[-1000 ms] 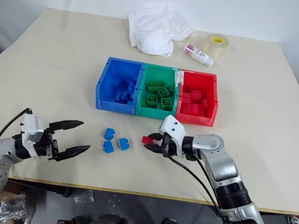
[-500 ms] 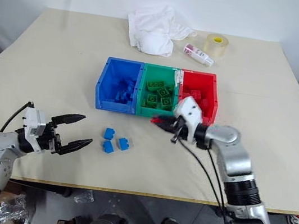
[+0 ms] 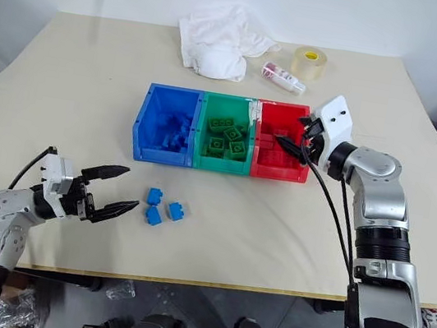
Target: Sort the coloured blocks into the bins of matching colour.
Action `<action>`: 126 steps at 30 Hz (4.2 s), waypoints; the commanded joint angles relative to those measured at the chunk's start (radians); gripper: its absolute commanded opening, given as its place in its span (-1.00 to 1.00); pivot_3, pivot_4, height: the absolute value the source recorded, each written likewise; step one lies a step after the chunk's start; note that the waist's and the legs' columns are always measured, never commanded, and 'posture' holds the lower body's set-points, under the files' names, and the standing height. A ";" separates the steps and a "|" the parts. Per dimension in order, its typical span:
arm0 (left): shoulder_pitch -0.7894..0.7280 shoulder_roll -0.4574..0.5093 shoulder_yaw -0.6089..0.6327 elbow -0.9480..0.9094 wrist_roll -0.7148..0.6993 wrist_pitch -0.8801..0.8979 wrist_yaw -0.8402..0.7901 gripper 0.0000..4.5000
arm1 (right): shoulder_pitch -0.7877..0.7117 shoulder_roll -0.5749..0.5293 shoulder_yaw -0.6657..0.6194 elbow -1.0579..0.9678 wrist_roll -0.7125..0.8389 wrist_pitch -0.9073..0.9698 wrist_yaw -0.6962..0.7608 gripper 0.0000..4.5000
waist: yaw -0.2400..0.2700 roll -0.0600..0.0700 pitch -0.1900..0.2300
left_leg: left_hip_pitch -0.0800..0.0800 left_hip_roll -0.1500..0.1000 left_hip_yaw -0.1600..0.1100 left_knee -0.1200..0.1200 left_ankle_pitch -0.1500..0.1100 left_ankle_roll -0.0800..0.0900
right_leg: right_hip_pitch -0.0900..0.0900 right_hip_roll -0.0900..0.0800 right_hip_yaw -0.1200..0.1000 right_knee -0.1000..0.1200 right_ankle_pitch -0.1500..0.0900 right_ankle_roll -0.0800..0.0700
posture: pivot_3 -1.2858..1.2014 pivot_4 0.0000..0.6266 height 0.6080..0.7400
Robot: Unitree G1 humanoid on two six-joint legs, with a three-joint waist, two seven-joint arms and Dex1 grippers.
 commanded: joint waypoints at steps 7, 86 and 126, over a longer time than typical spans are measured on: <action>-0.031 0.002 -0.001 0.011 -0.001 -0.013 -0.022 1.00 | 0.298 -0.174 -0.069 -0.379 0.188 0.083 0.271 0.97 | 0.017 0.000 0.000 | -0.001 -0.001 -0.002 0.001 0.000 0.000 | 0.001 -0.001 -0.001 -0.001 0.000 0.000 | 0.03 -0.52 1.00; -0.487 -0.059 -0.332 -0.123 0.293 0.322 0.153 -0.29 | 0.652 -0.256 -0.143 -0.617 0.255 0.062 0.207 1.00 | 0.053 0.000 0.001 | -0.001 0.000 0.002 0.003 0.000 0.001 | 0.003 0.001 0.000 -0.005 0.000 0.001 | 0.03 -0.52 1.00; 0.148 0.345 0.131 -0.103 0.032 0.247 -0.215 0.99 | 0.580 -0.245 -0.116 -0.488 0.261 -0.007 0.342 1.00 | 0.033 0.000 0.002 | 0.000 0.001 0.000 0.002 0.000 0.001 | 0.003 0.000 0.001 -0.004 0.000 0.001 | 0.03 -0.52 1.00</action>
